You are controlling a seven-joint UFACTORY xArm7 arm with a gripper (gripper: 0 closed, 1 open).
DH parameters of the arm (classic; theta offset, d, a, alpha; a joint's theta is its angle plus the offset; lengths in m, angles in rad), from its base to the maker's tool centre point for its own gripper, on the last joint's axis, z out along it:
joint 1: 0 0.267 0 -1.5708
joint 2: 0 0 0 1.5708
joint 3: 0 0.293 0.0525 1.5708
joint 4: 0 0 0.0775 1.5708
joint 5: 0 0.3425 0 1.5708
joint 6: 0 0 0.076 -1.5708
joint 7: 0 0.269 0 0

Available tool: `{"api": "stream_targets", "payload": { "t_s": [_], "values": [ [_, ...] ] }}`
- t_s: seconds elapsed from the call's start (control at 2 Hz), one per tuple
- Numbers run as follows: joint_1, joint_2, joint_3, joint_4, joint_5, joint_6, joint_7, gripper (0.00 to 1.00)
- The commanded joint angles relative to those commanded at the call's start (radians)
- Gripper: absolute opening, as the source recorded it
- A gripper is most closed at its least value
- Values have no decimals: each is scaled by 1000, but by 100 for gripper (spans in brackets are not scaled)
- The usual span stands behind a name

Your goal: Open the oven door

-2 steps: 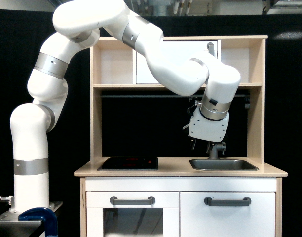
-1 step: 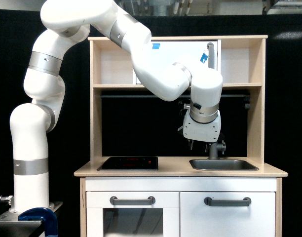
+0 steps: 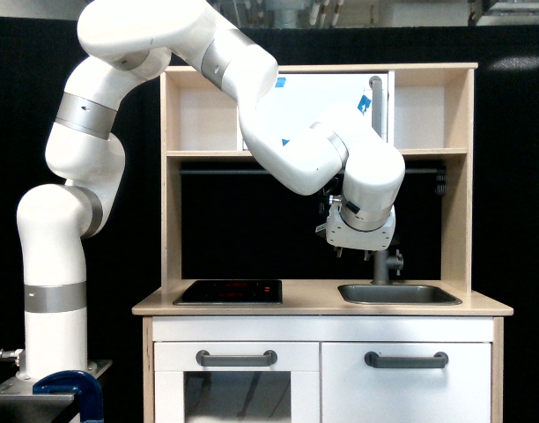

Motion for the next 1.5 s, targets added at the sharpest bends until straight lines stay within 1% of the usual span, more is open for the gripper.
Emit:
{"api": "stream_targets", "payload": {
  "t_s": [0.5, 1.0, 1.5],
  "values": [
    [-80, 30, 26, -17, 95, 98, -86, 100],
    [-134, 34, 49, -22, 140, 158, -115, 100],
    [-145, 58, 61, 14, 135, 190, -113, 100]
  ]
}}
